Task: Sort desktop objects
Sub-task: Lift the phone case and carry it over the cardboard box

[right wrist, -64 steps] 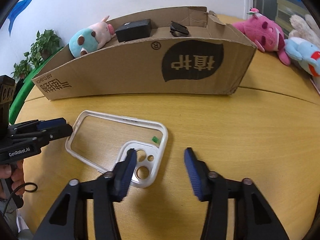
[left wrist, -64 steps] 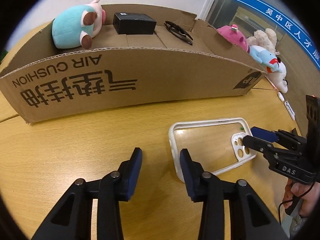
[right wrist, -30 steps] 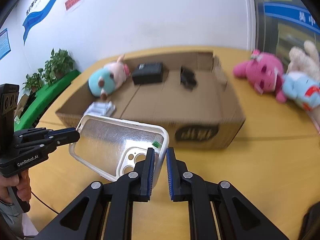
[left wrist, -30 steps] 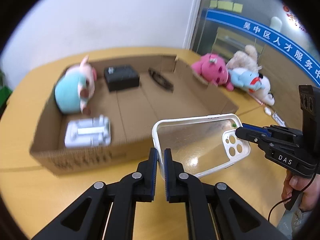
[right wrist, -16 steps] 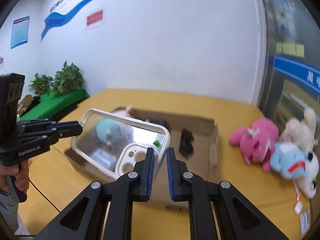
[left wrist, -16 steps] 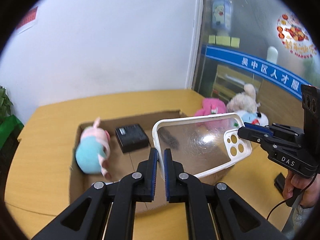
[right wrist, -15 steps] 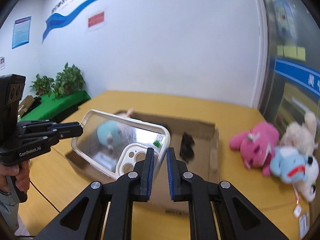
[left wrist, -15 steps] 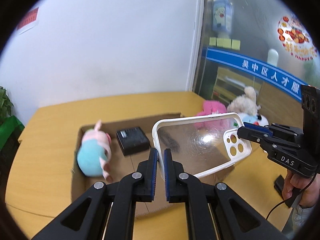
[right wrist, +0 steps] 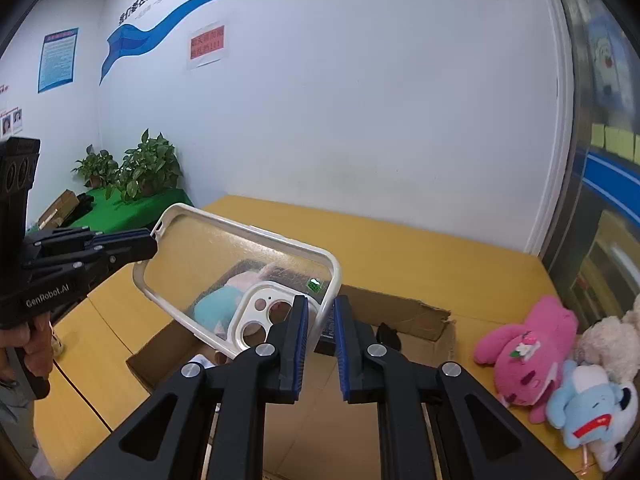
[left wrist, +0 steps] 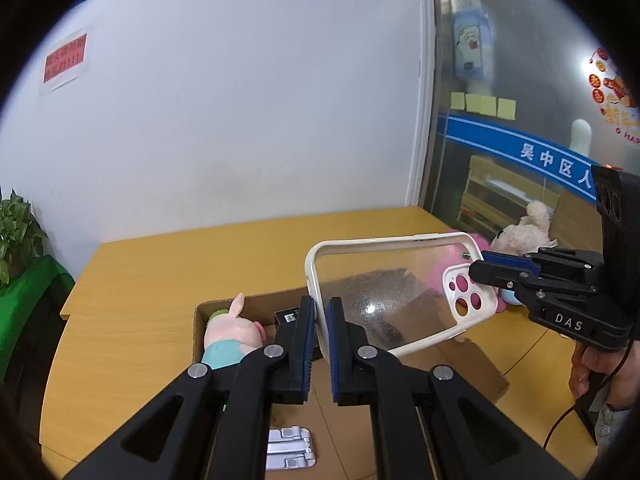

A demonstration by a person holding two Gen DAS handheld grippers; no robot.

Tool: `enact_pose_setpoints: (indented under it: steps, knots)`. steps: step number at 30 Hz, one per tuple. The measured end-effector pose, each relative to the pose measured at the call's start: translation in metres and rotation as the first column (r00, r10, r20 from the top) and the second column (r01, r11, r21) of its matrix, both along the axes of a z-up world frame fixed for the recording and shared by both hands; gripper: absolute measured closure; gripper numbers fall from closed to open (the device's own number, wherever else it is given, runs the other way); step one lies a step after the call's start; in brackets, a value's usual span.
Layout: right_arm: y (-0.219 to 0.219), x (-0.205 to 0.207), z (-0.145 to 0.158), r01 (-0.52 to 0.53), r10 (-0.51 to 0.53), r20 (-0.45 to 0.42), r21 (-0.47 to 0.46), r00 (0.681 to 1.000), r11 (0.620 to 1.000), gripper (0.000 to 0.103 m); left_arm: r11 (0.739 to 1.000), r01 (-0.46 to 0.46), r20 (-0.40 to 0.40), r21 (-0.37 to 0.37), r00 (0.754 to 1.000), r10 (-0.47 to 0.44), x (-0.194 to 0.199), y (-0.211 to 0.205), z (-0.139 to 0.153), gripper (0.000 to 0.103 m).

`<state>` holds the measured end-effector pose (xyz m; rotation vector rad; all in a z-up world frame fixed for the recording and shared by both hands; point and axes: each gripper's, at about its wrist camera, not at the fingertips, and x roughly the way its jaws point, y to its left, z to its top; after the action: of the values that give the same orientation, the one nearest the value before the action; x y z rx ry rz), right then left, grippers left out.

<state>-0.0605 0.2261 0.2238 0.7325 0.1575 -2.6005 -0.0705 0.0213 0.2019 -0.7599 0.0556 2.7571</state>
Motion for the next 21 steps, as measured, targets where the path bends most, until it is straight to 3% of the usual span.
enact_pose_setpoints:
  steps: [5,12,15,21]
  knots:
    - [-0.003,-0.039,-0.025,-0.001,0.002,0.077,-0.008,0.997,1.0,0.091,1.0,-0.013,0.118,0.001,0.993,0.013,-0.042,-0.003,-0.039,0.097]
    - [-0.01,-0.091,-0.09,0.003,-0.012,0.217,0.044,0.976,0.999,0.091,1.0,-0.028,0.277,0.004,0.961,0.026,-0.085,-0.007,-0.105,0.097]
    - [-0.009,-0.114,-0.122,-0.014,0.007,0.31,0.021,0.951,1.0,0.091,0.999,-0.035,0.354,0.007,0.935,0.03,-0.101,-0.009,-0.132,0.097]
    - [-0.012,-0.139,-0.176,-0.041,0.016,0.438,0.047,0.899,0.998,0.091,0.997,-0.019,0.467,-0.076,0.883,0.052,-0.12,-0.001,-0.177,0.097]
